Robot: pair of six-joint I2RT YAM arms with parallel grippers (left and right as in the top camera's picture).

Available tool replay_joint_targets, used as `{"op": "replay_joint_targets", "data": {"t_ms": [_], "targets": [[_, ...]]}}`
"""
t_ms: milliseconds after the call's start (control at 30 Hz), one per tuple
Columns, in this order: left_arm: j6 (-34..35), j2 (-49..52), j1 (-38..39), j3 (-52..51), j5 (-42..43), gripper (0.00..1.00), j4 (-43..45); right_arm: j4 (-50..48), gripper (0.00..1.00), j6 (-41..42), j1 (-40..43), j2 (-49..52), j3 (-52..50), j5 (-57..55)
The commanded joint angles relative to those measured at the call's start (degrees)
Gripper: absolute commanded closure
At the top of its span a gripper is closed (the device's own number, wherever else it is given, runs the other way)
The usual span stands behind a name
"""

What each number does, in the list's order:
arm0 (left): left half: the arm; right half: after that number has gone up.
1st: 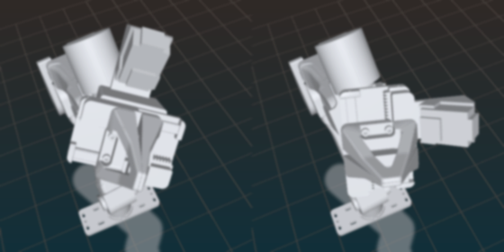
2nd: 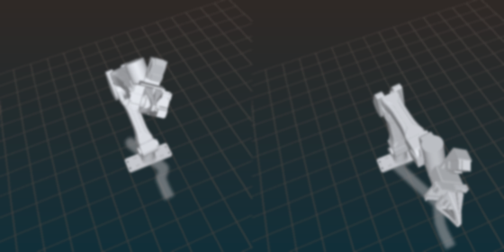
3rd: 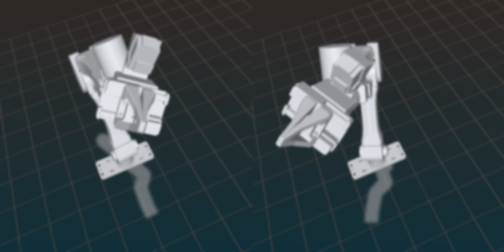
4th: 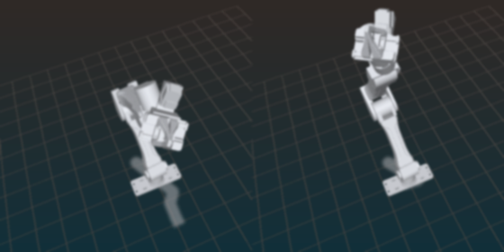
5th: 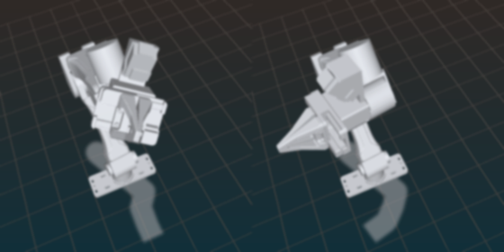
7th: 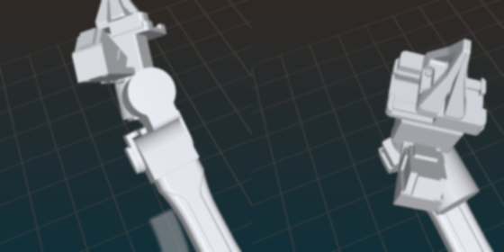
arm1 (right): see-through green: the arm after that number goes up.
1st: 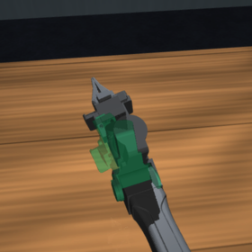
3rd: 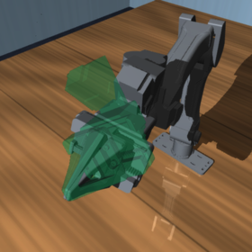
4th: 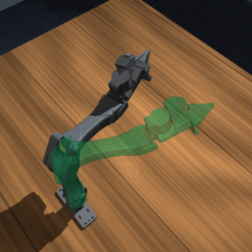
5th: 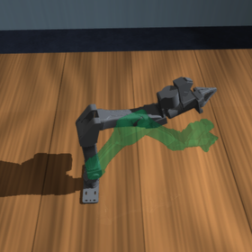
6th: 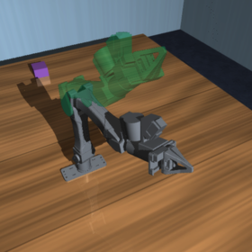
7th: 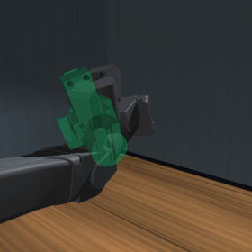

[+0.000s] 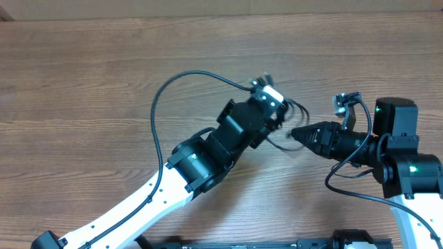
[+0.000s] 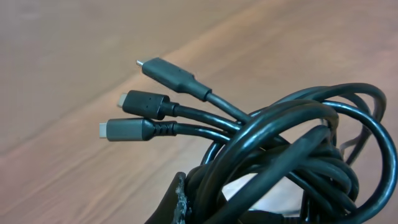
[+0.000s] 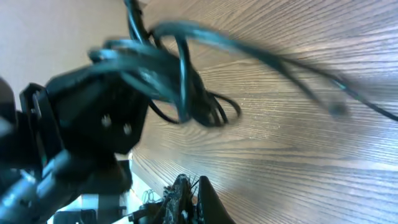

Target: Untangle cables

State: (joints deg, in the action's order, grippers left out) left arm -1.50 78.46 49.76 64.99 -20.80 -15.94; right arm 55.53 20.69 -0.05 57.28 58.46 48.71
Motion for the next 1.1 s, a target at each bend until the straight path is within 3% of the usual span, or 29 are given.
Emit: {"op": "replay_joint_targets", "data": {"t_ms": [0,200,233,333,367,533,700,767,933,1067], "targets": [[-0.2,-0.1,-0.3,0.8,-11.2,0.96,0.3,-0.1,0.96,-2.7,-0.2,-0.1,1.6,1.8],[-0.2,-0.1,-0.2,0.8,-6.6,0.96,0.4,-0.2,0.95,-3.6,-0.2,-0.1,1.6,3.3],[-0.2,-0.1,-0.2,0.8,-3.9,0.96,0.4,-0.5,0.87,-3.6,-0.2,-0.1,1.6,3.1],[-0.2,-0.1,-0.2,0.8,3.2,0.96,0.3,-0.8,0.41,-2.3,-0.2,-0.1,1.6,1.2],[-0.2,-0.1,-0.2,0.8,6.5,0.96,0.4,-0.8,0.31,-1.0,-0.2,-0.1,1.6,-0.7],[1.1,-0.1,-0.2,0.8,17.4,0.96,0.3,-0.8,0.27,2.0,-0.2,-0.1,1.6,-5.2],[3.4,-0.1,-0.2,0.8,24.3,0.96,0.1,-0.8,0.37,2.0,-0.2,-0.1,1.6,-5.2],[3.5,-0.1,-0.2,0.8,25.0,0.96,-0.2,-0.8,0.48,2.0,-0.2,-0.1,1.6,-5.2],[3.4,-0.1,-0.2,0.8,24.9,0.96,-0.8,-0.8,0.96,2.0,-0.2,-0.1,1.6,-5.2],[3.3,-0.1,-0.2,0.8,24.2,0.96,-0.7,-0.8,0.96,2.0,-0.2,-0.1,1.6,-5.2]]}}
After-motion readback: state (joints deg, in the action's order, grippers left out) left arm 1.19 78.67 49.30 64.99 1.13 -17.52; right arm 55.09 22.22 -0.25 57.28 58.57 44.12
